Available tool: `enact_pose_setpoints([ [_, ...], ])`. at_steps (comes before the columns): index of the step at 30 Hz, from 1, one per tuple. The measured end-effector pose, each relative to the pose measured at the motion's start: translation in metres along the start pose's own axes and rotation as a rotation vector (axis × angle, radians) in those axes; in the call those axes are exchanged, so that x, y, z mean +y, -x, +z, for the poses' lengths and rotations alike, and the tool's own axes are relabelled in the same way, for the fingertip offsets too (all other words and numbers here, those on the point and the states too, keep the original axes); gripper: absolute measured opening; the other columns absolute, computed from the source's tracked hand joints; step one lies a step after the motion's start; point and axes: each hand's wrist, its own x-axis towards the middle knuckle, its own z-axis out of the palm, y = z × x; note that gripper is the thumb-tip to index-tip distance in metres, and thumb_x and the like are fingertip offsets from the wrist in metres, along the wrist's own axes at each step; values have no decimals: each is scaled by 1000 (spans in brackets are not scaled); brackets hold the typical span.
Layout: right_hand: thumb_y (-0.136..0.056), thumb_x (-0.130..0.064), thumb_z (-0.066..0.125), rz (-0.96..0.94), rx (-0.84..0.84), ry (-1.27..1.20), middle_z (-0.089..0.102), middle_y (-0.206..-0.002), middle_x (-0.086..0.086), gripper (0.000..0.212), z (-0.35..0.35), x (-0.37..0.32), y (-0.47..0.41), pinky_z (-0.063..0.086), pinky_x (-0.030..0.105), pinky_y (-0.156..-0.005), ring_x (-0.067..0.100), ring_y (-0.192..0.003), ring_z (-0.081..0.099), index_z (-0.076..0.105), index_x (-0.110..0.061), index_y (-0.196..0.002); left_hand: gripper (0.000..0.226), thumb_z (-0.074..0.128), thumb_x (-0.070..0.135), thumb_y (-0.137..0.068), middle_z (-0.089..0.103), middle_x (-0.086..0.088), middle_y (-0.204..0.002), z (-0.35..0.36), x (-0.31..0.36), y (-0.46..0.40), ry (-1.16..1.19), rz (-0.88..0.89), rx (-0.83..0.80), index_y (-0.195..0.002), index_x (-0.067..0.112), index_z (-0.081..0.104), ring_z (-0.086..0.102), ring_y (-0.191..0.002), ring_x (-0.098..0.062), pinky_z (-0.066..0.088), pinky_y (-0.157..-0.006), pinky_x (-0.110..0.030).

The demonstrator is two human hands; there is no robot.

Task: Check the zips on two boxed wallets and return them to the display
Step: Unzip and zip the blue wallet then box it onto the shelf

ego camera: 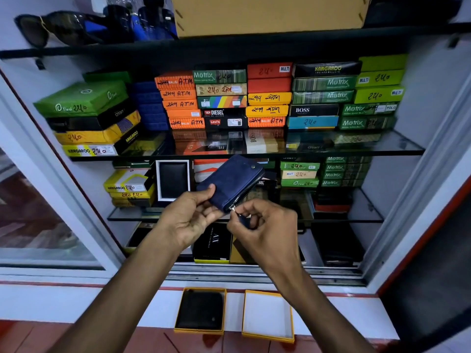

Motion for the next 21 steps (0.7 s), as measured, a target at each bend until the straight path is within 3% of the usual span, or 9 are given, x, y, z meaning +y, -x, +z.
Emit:
enact_pose_setpoints([
  [5, -72, -24, 74, -74, -13, 63, 53, -60, -20, 5, -5, 1, 0, 36, 11, -50, 7, -50, 46, 75, -20, -76, 18, 60, 3, -87, 76, -18, -76, -2, -7, 4, 52, 49, -46, -104, -2, 59, 76, -71, -24, 63, -58, -40],
  [9, -76, -22, 75, -136, -38, 127, 45, -61, -30, 4, -21, 10, -9, 33, 4, -56, -7, -58, 48, 75, -21, -80, 30, 66, 7, -80, 77, -18, -87, -9, -14, 6, 43, 99, -49, -108, 0, 60, 76, -78, -24, 62, -58, -37],
  [12, -81, -28, 70, -168, -69, 189, 59, -72, -23, 5, -43, 19, -18, 39, 13, -58, -8, -62, 47, 74, -24, -83, 42, 69, 12, -70, 77, -15, -95, -18, -14, 6, -14, 121, -69, -111, 3, 63, 76, -82, -21, 62, -62, -33],
  [14, -84, -30, 70, -163, -64, 213, 67, -79, -16, 5, -62, 27, -29, 48, 19, -61, -5, -67, 54, 73, -26, -86, 35, 66, 11, -76, 77, -11, -95, -27, -11, 6, -97, 134, -90, -111, 6, 64, 76, -80, -19, 62, -62, -31],
  [17, -86, -40, 67, -202, -196, 292, 72, -90, -19, 11, -83, 33, -42, 55, 34, -71, 6, -85, 62, 72, -32, -92, 28, 60, 5, -83, 79, -7, -90, -35, -3, 10, -275, 154, -143, -110, 5, 66, 76, -77, -18, 63, -66, -32],
  [21, -85, -47, 65, -249, -276, 391, 69, -87, -26, 15, -86, 35, -59, 55, 36, -69, 5, -83, 60, 71, -37, -94, 45, 74, 13, -69, 77, -11, -102, -35, 14, 18, -548, 91, -322, -113, 6, 69, 75, -88, -20, 62, -70, -35],
])
